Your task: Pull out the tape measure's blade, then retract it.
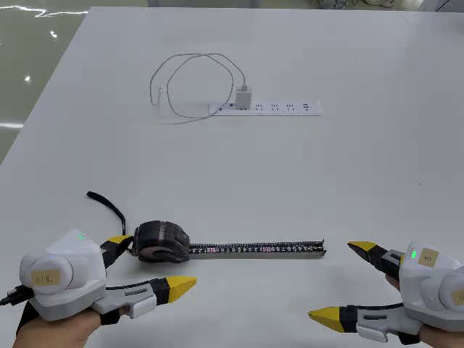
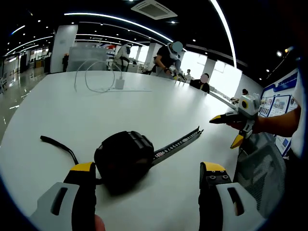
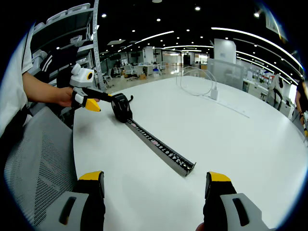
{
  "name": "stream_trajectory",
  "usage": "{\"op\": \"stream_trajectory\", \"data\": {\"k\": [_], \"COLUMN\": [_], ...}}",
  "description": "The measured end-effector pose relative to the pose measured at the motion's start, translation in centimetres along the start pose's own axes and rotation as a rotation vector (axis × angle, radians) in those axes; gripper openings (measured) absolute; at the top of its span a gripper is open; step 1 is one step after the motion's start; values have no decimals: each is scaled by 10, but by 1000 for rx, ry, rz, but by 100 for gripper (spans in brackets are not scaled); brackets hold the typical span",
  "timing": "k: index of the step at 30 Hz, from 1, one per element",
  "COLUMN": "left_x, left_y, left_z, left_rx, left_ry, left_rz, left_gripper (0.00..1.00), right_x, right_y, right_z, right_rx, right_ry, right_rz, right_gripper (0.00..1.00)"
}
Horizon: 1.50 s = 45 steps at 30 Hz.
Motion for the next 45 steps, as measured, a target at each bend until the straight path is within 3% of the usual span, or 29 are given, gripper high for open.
{"op": "stream_trajectory", "data": {"k": [12,19,33,45], "left_x": [3,5,8,10], "left_y": [-2,-2,-3,-4], "left_z": [4,6,12,17], "left_rx": [37,34,53,55], "left_ry": [70,100,171,226], "left_rz": [-21,-57,-63,-86], "left_gripper": [79,77,77,77], "right_x": [-14,-22,-40,-49], "right_y": [2,0,5,3], "right_z": [6,10,17,29], "right_rx": [49,78,128,217], "right_ry": [40,68,97,151], "right_rz": [-65,-92,-144,-243], "right_gripper": [72,62,58,52]}}
Point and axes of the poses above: the centre of the closed fingertips' face, and the gripper's own axes: z roughly forward along the fingers, x roughly to its left, y roughly out of its top, the point moved 1 cm from there along -z, roughly backward along the fingers, and after that the axes turned 5 degrees about z, right-handed, at the moved point
